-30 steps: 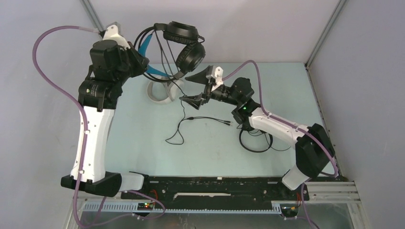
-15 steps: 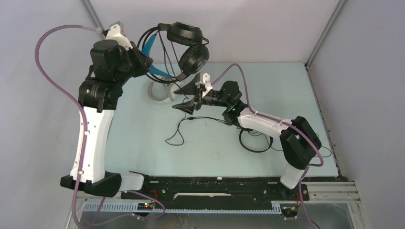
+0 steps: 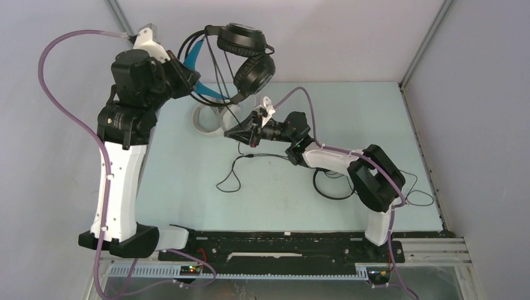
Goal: Wrap the headphones
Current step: Wrap the headphones cable around the headphones.
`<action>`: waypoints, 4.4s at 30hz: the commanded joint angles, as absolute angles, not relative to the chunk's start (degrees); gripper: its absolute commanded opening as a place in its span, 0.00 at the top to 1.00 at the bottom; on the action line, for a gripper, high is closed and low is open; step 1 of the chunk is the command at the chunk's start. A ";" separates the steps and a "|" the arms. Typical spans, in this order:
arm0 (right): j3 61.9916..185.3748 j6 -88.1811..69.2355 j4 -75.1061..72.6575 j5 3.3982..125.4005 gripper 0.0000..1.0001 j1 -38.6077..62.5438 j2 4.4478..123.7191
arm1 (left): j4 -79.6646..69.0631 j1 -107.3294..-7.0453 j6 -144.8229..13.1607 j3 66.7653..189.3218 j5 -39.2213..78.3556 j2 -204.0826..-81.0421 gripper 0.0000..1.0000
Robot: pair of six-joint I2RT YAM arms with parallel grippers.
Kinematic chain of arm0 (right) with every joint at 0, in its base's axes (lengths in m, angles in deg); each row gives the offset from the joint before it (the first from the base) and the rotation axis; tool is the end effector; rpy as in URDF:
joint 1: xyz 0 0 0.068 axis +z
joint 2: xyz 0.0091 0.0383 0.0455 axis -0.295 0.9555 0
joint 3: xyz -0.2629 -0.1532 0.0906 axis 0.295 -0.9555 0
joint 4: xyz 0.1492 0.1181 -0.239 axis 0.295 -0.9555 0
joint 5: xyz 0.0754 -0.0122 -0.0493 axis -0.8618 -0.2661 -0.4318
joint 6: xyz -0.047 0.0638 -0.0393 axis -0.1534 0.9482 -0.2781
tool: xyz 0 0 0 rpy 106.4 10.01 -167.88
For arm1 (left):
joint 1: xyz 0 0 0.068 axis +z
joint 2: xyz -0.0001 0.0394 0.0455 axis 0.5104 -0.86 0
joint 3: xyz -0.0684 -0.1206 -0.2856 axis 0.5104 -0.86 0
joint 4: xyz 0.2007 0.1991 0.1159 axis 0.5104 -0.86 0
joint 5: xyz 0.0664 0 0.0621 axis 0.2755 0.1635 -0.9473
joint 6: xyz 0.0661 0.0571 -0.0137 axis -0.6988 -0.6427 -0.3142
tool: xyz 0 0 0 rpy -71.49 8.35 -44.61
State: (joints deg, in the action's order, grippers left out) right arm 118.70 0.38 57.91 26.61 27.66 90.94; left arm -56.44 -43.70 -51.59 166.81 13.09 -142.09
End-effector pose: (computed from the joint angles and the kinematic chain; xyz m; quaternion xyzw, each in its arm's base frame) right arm 0.3181 0.3951 0.3263 -0.4358 0.4276 0.5766 0.5429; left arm 0.2808 -0.0674 0.5983 -0.0777 0.7789 -0.2183 0.5828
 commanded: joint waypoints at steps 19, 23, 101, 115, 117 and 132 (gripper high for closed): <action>101.22 -2.76 58.07 42.29 0.95 21.20 76.82 | -48.32 -43.96 -45.07 168.13 26.57 -137.40 1.00; 101.22 -3.06 60.04 44.54 0.91 20.37 76.48 | -47.63 -43.96 -43.48 165.86 33.93 -136.76 1.00; 107.42 8.73 -2.79 19.83 1.00 13.12 47.01 | -36.66 -69.42 -138.84 131.96 0.25 -132.50 1.00; 107.43 31.43 21.11 14.28 1.00 12.35 52.61 | -32.75 -69.75 -137.41 128.86 -3.32 -131.66 1.00; 107.39 33.65 24.35 14.21 1.00 12.33 52.78 | -31.93 -69.80 -136.91 128.16 -3.78 -131.51 1.00; 108.07 38.85 32.50 16.26 0.93 15.60 55.80 | -30.89 -69.71 -121.12 133.67 -17.42 -135.03 1.00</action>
